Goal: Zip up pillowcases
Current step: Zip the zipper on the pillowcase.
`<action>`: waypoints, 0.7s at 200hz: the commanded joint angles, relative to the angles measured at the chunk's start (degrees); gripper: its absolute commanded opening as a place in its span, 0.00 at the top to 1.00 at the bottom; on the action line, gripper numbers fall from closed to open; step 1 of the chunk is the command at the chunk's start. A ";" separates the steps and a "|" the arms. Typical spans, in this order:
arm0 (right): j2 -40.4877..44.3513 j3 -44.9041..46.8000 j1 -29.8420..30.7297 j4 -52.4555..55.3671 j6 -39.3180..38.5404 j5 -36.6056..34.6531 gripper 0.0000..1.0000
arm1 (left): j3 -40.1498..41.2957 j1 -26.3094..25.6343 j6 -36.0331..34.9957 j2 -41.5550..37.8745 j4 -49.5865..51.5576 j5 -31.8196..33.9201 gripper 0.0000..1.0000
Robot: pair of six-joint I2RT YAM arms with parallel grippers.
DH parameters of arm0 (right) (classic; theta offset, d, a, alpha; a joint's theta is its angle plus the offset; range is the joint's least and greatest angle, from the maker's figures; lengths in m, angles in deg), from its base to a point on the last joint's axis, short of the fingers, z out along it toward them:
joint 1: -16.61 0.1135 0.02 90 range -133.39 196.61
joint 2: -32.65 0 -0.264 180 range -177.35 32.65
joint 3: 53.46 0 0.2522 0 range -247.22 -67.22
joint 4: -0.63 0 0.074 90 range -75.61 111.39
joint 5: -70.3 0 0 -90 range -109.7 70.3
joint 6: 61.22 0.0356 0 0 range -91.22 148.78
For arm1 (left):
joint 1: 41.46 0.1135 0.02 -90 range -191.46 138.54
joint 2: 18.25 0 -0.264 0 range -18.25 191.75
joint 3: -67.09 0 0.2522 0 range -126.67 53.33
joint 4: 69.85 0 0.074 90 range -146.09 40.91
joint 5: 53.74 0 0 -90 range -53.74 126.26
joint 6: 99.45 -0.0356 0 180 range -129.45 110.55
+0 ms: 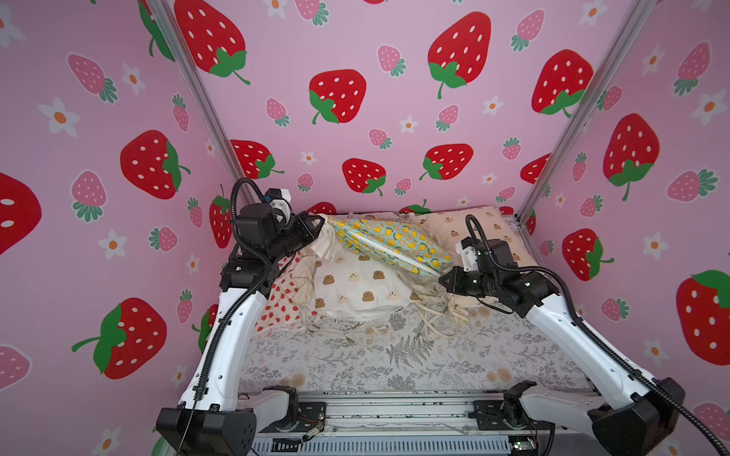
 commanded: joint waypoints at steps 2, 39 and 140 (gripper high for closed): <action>1.09 1.61 -1.45 2.97 -0.70 -1.99 1.00 | 0.86 1.87 0.28 -1.67 -4.48 1.27 1.00; -0.12 1.69 0.62 -1.20 -0.64 2.44 0.95 | 6.64 0.74 3.75 -2.42 -8.79 -2.69 1.00; 6.68 6.82 0.14 0.49 5.18 -2.64 0.10 | 9.64 -2.45 4.45 -2.39 -11.30 -1.10 1.00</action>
